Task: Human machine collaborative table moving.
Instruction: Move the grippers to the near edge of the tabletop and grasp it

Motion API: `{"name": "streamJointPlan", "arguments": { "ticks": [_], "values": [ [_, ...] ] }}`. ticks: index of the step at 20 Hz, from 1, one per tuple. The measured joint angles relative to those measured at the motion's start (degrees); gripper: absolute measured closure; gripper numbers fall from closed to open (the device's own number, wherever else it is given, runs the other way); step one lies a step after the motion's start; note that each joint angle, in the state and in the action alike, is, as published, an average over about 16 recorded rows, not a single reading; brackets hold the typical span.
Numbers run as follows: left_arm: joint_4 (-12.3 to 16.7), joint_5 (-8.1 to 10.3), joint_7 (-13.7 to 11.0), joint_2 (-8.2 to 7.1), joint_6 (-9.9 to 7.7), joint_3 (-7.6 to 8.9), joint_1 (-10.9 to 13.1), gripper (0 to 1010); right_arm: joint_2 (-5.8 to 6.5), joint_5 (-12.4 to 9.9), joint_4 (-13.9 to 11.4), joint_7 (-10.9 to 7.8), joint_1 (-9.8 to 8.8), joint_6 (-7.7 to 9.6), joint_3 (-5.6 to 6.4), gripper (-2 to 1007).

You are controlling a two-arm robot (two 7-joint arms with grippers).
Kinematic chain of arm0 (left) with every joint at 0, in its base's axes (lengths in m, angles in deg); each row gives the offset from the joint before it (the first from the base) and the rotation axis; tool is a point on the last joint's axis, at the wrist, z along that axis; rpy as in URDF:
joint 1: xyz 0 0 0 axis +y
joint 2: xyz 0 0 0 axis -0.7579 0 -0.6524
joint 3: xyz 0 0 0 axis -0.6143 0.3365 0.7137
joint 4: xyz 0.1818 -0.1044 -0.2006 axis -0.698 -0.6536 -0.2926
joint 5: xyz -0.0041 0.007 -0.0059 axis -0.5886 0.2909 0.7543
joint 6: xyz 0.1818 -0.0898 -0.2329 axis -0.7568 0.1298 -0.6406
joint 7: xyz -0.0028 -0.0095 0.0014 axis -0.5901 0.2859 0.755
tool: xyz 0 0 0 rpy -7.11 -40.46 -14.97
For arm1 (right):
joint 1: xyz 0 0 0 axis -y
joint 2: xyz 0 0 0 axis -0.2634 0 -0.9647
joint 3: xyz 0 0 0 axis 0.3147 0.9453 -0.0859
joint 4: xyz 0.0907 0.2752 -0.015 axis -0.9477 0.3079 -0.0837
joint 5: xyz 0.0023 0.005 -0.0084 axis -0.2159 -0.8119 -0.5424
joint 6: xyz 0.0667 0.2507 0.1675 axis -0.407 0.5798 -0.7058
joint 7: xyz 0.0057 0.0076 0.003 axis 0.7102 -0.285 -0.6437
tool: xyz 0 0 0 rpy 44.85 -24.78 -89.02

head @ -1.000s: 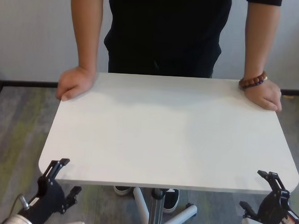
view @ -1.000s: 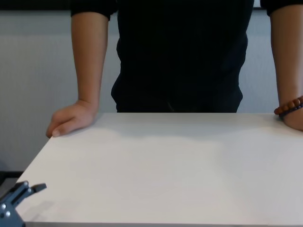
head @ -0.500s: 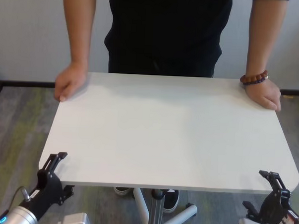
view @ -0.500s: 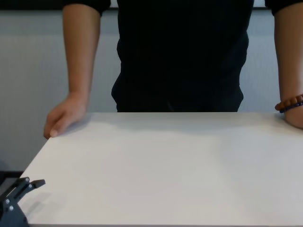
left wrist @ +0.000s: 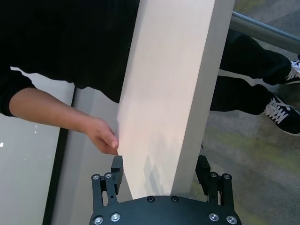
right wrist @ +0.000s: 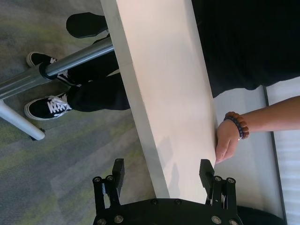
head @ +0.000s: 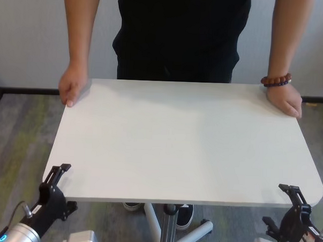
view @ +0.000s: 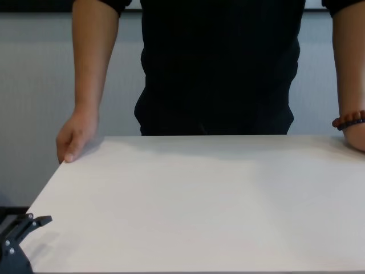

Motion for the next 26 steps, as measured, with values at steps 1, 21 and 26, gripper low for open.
{"name": "streamJointPlan", "arguments": {
  "ticks": [1, 21, 26],
  "values": [
    [-0.04, -0.39, 0.22, 0.09, -0.06, 0.04, 0.04, 8, -0.15, 0.35, 0.19, 0.00, 0.10, -0.02, -0.05, 0],
    [-0.33, -5.29, 1.93, 1.37, -0.80, 0.84, 0.78, 8, -3.76, 10.33, 4.46, 0.10, 3.01, 2.88, -1.74, 0],
    [-0.27, -5.38, 1.71, 1.56, -0.89, 1.07, 0.86, 8, -4.81, 13.60, 6.07, -0.25, 4.58, 3.80, -2.71, 0]
  ]
}}
